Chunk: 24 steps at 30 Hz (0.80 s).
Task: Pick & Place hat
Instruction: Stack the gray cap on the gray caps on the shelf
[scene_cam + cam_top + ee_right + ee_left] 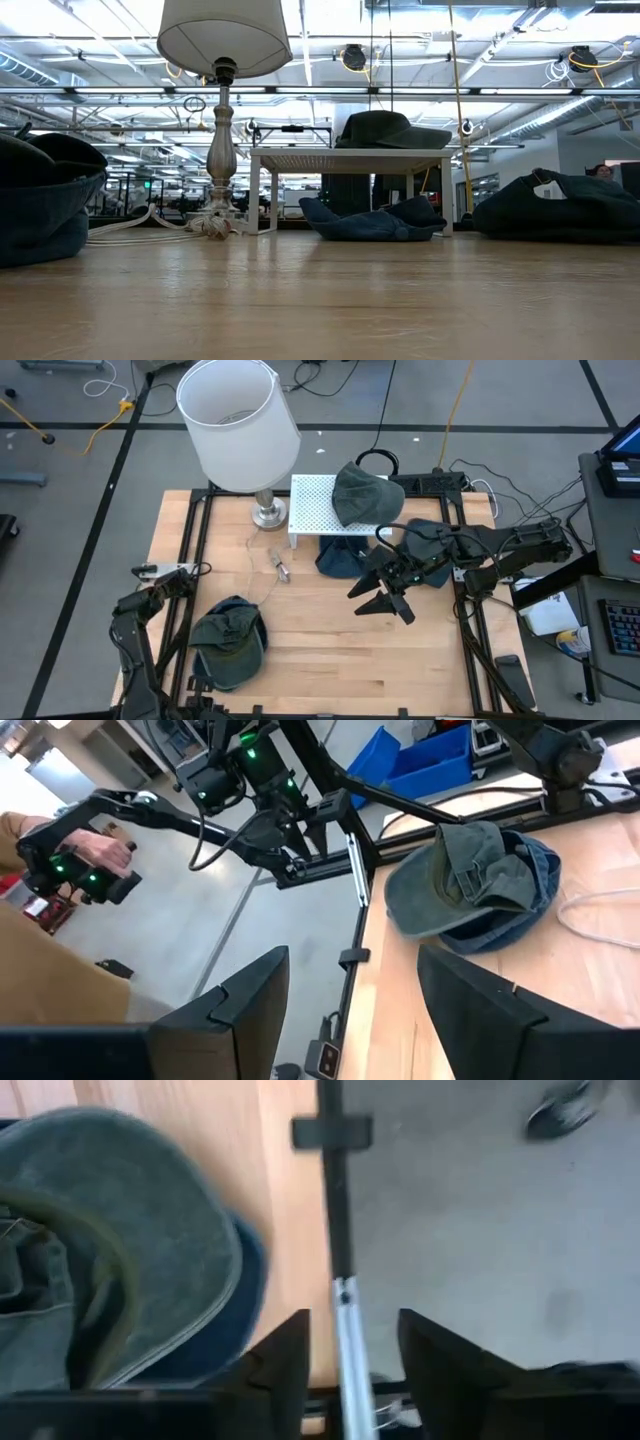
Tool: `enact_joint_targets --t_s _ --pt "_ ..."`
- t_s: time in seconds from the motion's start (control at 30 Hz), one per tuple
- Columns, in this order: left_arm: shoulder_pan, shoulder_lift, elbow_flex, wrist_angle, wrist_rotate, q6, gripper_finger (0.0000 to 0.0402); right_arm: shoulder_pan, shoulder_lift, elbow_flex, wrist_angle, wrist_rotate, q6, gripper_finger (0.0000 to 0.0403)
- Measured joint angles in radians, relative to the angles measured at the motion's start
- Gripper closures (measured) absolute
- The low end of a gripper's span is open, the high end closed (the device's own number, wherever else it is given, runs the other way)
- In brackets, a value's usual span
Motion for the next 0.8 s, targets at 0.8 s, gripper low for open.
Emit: enact_joint_targets --t_s 0.8 --pt "-0.009 0.001 -0.421 0.000 -0.103 0.244 0.0247 -0.001 0.000 0.000 -0.021 -0.003 -0.036 0.0188"
